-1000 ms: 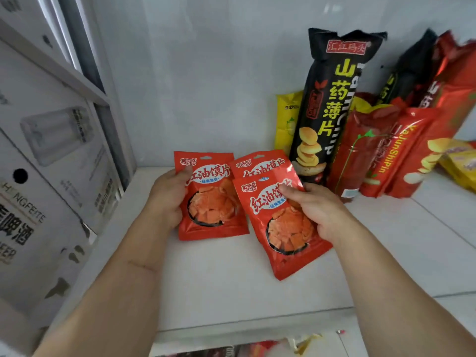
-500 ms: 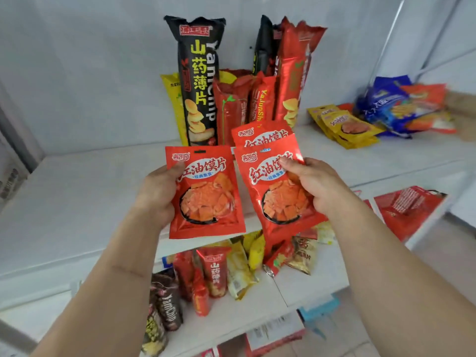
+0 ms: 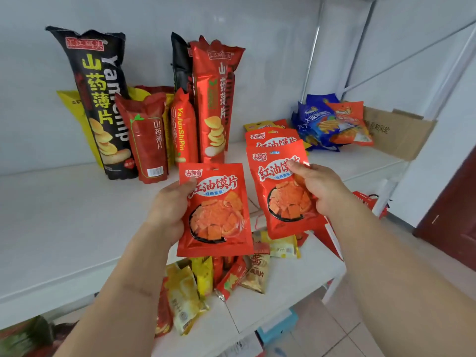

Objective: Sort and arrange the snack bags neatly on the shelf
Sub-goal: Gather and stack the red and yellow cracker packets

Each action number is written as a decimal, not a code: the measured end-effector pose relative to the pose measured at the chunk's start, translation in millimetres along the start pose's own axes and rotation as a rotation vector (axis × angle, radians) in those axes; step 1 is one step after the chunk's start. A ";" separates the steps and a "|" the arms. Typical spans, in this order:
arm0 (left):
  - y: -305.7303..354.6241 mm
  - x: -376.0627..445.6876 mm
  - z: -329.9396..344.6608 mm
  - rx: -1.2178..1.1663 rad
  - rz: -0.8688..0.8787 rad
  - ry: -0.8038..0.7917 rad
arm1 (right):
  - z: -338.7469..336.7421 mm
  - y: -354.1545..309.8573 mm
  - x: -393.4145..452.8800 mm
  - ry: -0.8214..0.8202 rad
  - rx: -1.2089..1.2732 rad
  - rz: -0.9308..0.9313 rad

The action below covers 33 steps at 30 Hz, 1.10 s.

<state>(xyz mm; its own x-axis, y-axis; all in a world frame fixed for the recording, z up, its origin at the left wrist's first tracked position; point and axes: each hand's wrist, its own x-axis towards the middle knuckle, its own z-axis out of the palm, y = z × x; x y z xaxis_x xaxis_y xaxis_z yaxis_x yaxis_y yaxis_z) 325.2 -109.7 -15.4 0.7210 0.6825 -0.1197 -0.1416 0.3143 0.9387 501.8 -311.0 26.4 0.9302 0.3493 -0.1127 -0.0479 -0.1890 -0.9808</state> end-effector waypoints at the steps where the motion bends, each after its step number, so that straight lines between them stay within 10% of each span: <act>1: -1.3 10.1 9.7 -0.004 -0.002 -0.013 | -4.9 -1.4 10.9 0.006 -0.001 0.002; 25: -13.5 226.1 224.5 0.009 0.029 0.188 | -68.5 -57.8 361.9 -0.100 0.037 -0.052; 33: -15.1 280.5 273.3 0.006 0.037 0.340 | -61.7 -68.1 455.0 0.035 -0.231 -0.359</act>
<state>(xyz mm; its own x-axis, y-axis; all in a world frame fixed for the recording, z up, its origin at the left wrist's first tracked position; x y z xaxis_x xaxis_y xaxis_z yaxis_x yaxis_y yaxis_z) 714.9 -103.3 25.3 0.4478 0.8746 -0.1860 -0.1582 0.2822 0.9462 950.8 -195.8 51.8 0.8849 0.3996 0.2392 0.3607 -0.2631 -0.8948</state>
